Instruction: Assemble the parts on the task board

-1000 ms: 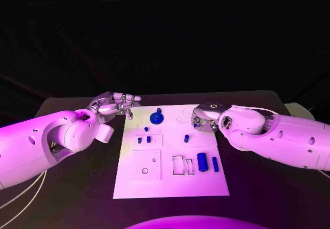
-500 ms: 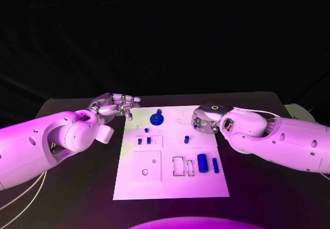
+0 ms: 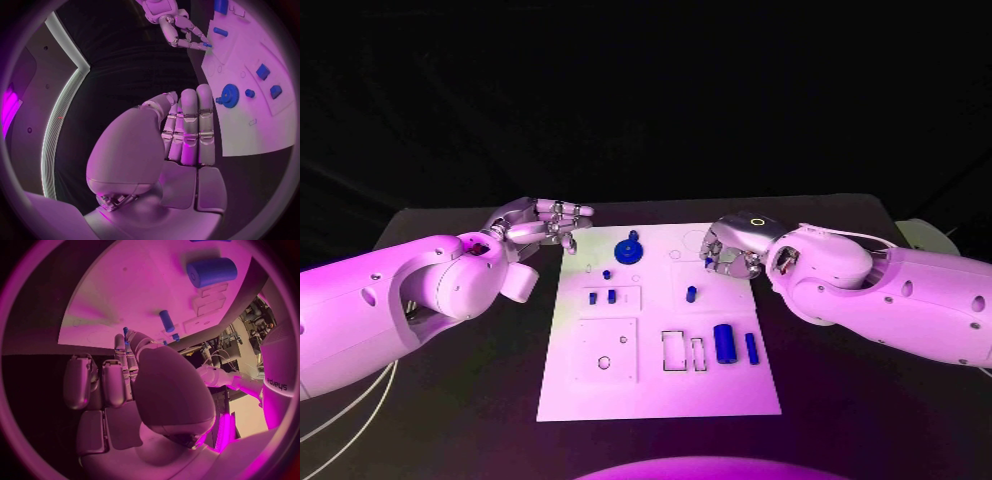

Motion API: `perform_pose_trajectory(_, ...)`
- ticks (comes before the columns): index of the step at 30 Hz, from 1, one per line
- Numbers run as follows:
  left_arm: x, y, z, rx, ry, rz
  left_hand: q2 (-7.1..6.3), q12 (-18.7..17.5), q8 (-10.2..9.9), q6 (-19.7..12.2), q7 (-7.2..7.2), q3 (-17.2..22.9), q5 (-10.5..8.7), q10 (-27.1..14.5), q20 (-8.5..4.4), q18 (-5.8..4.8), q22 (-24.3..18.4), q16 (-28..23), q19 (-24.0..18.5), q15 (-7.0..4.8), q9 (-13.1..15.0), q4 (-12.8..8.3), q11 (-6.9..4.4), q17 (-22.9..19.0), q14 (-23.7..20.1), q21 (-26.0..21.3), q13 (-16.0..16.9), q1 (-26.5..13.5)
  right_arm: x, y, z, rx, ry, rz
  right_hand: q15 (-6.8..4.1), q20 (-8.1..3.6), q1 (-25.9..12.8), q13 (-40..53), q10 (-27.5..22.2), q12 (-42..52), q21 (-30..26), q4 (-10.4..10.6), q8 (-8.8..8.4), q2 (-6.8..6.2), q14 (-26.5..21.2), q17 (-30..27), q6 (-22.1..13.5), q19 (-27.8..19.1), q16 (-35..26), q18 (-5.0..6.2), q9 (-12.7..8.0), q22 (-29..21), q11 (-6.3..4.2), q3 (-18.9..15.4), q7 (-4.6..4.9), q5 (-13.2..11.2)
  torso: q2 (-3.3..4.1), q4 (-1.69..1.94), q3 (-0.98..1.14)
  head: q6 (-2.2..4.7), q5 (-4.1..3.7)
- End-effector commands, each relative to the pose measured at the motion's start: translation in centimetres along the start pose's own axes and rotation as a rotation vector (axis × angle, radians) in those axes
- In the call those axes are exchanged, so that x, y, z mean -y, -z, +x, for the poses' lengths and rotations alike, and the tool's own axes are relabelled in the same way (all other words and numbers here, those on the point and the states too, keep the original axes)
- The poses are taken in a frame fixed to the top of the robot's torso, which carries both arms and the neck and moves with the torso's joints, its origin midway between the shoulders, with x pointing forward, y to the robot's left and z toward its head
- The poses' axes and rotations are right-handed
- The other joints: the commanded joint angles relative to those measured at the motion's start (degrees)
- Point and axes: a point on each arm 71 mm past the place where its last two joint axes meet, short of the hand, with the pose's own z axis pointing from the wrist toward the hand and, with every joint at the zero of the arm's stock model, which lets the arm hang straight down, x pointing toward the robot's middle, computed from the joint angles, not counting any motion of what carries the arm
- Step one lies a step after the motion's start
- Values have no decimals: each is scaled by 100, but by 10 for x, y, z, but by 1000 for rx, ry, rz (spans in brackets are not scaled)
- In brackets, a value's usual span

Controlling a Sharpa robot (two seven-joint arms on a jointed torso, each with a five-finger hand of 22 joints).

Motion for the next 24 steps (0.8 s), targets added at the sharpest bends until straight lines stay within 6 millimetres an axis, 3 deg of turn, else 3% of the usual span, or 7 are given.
perform_pose_trajectory(1, 1, -1, 1, 2, -1, 2, 64, 33, 32, -35, 15, 4, 14, -55, 17, 78, -9, -40, -9, 2, -10, -38, -6, -10, -54, -39, -9, 12, -11, 3, -5, 27, -28, -25, -51, 5, -66, -6, 37, -23, 30, -2, -7, -11, 251, 12, 48, 56, 29, -76, 9, 669, -5, 36, 5, 21, 5, -2, -1, 5, 11)
perform_pose_trajectory(5, 1, -1, 2, 7, -3, 6, 64, 33, 32, -35, 15, 4, 14, -55, 17, 78, -9, -40, -9, 2, -10, -38, -6, -10, -54, -39, -9, 12, -33, 8, -10, 38, -53, -79, -54, 4, -83, -12, 50, -27, 43, -12, -7, -20, 252, 20, 54, 63, 36, -79, 15, 678, -8, 56, 4, 24, 1, 4, -12, -3, 58)
perform_pose_trajectory(8, 1, -1, 3, 8, -3, 8, 64, 33, 32, -35, 15, 4, 14, -55, 17, 78, -9, -40, -9, 2, -10, -38, -6, -10, -54, -39, -9, 12, -46, 10, -12, 40, -64, -112, -55, 4, -87, -15, 53, -30, 47, -18, -7, -22, 253, 23, 55, 66, 39, -80, 18, 682, -8, 68, 4, 28, 3, 12, -5, -10, 101)
perform_pose_trajectory(16, 2, -2, 2, 21, -4, 17, 67, 35, 33, -38, 17, 6, 14, -60, 17, 78, -11, -44, -11, 3, -13, -39, -4, -15, -58, -42, -10, 12, -89, 6, -11, 27, -97, -222, -55, 3, -104, -21, 61, -37, 49, -27, -9, -22, 254, 28, 57, 67, 44, -80, 23, 685, -8, 92, 7, 39, -12, -16, 1, -67, 391)
perform_pose_trajectory(20, 3, -2, 3, 20, -2, 23, 67, 35, 33, -38, 17, 6, 14, -60, 17, 78, -11, -44, -11, 3, -13, -39, -4, -15, -58, -42, -10, 12, -107, 2, -6, 5, -109, -263, -55, 3, -110, -25, 64, -41, 58, -35, -11, -22, 256, 37, 57, 72, 51, -82, 26, 692, -7, 105, 9, 47, -13, -10, -14, -117, 491)
perform_pose_trajectory(24, 3, -3, 5, 17, -1, 25, 67, 35, 33, -38, 17, 6, 14, -60, 17, 78, -11, -44, -11, 3, -13, -39, -4, -15, -58, -42, -10, 12, -116, -2, 2, -20, -113, -281, -55, 3, -113, -26, 68, -42, 74, -40, -11, -22, 258, 41, 58, 80, 55, -85, 28, 701, -7, 112, 10, 51, -19, 1, -6, -147, 570)
